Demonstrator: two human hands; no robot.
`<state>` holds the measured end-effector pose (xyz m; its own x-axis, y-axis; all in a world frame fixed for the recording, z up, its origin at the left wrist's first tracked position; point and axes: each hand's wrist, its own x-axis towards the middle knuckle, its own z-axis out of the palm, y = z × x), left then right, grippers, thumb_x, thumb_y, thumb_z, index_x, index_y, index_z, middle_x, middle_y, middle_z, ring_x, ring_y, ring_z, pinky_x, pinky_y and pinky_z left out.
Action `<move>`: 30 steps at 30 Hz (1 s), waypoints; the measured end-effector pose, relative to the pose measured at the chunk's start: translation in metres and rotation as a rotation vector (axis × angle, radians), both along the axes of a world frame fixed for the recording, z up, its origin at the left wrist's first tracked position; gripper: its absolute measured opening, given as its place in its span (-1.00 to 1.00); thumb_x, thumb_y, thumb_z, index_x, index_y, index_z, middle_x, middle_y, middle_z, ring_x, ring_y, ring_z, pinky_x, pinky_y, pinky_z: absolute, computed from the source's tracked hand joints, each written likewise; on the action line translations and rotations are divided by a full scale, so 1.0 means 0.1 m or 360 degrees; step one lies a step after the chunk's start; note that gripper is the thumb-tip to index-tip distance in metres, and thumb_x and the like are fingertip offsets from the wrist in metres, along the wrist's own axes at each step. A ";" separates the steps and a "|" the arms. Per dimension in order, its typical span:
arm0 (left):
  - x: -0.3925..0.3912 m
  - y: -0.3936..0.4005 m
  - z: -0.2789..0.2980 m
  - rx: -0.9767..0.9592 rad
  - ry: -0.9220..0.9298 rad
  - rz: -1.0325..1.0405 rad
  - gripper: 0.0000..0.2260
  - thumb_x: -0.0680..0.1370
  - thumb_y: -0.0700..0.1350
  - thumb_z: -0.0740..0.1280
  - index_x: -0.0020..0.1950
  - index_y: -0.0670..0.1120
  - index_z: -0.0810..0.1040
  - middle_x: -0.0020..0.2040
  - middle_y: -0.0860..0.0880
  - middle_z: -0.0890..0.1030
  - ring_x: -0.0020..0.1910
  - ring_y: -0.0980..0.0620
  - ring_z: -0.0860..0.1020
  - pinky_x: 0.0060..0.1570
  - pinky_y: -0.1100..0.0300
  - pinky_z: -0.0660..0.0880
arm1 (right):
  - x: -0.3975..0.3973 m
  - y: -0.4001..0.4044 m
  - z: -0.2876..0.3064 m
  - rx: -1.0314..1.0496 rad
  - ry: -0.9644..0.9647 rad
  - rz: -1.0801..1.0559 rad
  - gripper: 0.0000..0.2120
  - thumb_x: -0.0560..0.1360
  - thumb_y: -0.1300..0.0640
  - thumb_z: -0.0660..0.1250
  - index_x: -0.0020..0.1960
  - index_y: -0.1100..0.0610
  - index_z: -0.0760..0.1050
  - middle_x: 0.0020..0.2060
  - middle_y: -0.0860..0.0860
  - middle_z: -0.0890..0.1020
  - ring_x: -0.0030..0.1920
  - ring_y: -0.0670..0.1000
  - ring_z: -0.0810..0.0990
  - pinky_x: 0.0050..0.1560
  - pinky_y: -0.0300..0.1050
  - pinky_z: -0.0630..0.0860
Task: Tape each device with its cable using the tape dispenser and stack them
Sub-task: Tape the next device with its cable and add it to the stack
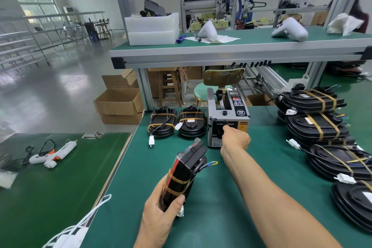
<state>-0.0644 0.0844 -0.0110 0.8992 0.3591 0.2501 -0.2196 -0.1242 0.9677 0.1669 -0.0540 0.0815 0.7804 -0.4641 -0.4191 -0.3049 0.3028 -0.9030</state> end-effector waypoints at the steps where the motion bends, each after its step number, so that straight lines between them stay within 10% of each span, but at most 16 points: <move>1: 0.00 -0.01 0.01 0.0003 -0.0004 0.0000 -0.38 0.41 0.33 0.61 0.45 0.34 0.57 0.36 0.06 0.70 0.37 0.09 0.63 0.27 0.39 0.50 | -0.01 0.00 0.00 0.0018 -0.0003 -0.0012 -0.82 0.41 0.21 0.49 -0.32 0.03 0.58 -0.21 0.09 0.73 -0.12 0.17 0.71 -0.01 0.04 0.69; 22: 0.00 0.02 -0.05 0.0020 0.0032 0.0003 -0.36 0.43 0.32 0.61 0.48 0.32 0.55 0.33 0.01 0.71 0.31 0.05 0.67 0.26 0.32 0.53 | -0.20 -0.11 -0.17 0.0136 -0.0017 0.0010 -0.92 0.43 0.18 0.55 -0.10 0.09 0.67 -0.30 -0.09 0.60 -0.29 -0.10 0.53 -0.10 -0.16 0.46; 26: 0.00 0.02 -0.04 -0.0012 0.0024 -0.0003 -0.36 0.42 0.33 0.62 0.47 0.32 0.55 0.32 0.01 0.72 0.28 0.08 0.68 0.24 0.33 0.53 | -0.54 -0.32 -0.32 0.0198 -0.0095 0.0332 -0.92 0.50 0.20 0.50 -0.06 0.19 0.63 -0.37 0.01 0.50 -0.44 -0.06 0.35 -0.46 -0.30 0.32; 30: 0.00 0.00 -0.02 -0.0009 0.0021 -0.0001 -0.38 0.43 0.31 0.60 0.47 0.31 0.56 0.36 0.05 0.70 0.35 0.10 0.64 0.27 0.38 0.50 | -0.80 -0.46 -0.10 0.0337 -0.0402 0.0697 -0.88 0.55 0.17 0.47 -0.16 0.05 0.64 -0.27 -0.06 0.60 -0.23 -0.06 0.51 -0.14 -0.16 0.39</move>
